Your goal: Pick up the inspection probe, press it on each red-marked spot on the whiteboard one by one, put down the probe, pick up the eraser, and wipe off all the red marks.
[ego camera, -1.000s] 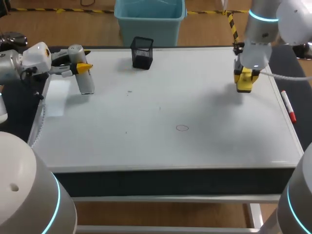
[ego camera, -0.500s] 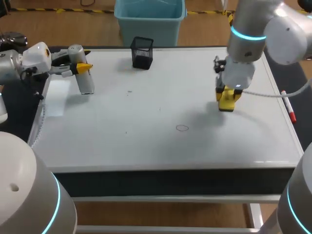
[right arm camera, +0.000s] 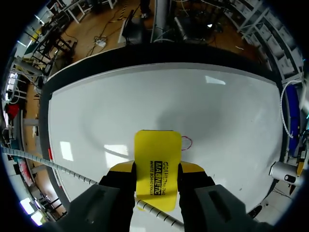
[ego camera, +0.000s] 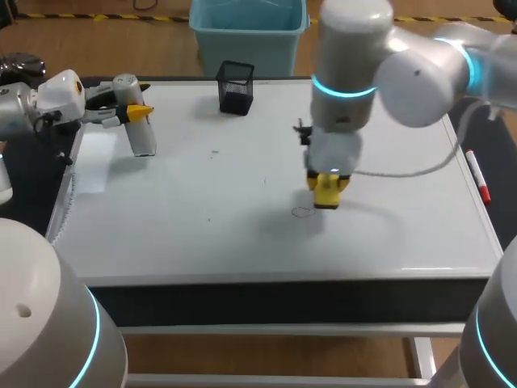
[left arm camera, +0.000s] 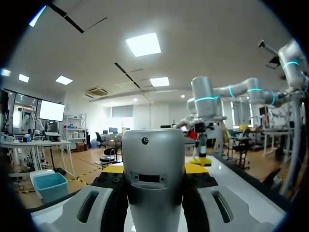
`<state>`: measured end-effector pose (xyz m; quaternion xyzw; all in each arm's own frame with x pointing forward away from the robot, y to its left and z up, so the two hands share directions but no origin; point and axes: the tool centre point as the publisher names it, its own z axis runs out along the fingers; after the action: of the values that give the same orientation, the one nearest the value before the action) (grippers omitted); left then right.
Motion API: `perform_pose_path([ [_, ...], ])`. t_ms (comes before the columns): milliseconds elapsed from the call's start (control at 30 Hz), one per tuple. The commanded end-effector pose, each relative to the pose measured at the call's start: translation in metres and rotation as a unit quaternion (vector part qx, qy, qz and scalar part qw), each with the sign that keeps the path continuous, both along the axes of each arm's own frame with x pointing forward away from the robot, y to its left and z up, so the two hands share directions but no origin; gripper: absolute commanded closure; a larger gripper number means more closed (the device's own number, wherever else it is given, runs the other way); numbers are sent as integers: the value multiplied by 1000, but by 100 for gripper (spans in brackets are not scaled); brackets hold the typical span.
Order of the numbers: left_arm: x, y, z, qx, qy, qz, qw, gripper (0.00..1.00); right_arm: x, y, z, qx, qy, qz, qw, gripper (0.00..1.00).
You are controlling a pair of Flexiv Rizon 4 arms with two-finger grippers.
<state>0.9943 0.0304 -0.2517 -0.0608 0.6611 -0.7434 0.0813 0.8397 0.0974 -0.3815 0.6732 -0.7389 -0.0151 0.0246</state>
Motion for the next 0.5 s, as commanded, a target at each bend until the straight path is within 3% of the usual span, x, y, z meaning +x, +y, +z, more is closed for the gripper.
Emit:
perform_pose_path([
  [33, 0, 0, 1, 0, 0, 0, 1000, 100, -3, 33, -14, -49, 1, 2, 999, 100],
  [200, 0, 0, 1, 0, 0, 0, 1000, 100, -8, 54, -26, -49, 9, 25, 998, 100],
  [500, 0, 0, 1, 0, 0, 0, 1000, 100, -12, 66, -34, -49, -3, 29, 998, 100],
])
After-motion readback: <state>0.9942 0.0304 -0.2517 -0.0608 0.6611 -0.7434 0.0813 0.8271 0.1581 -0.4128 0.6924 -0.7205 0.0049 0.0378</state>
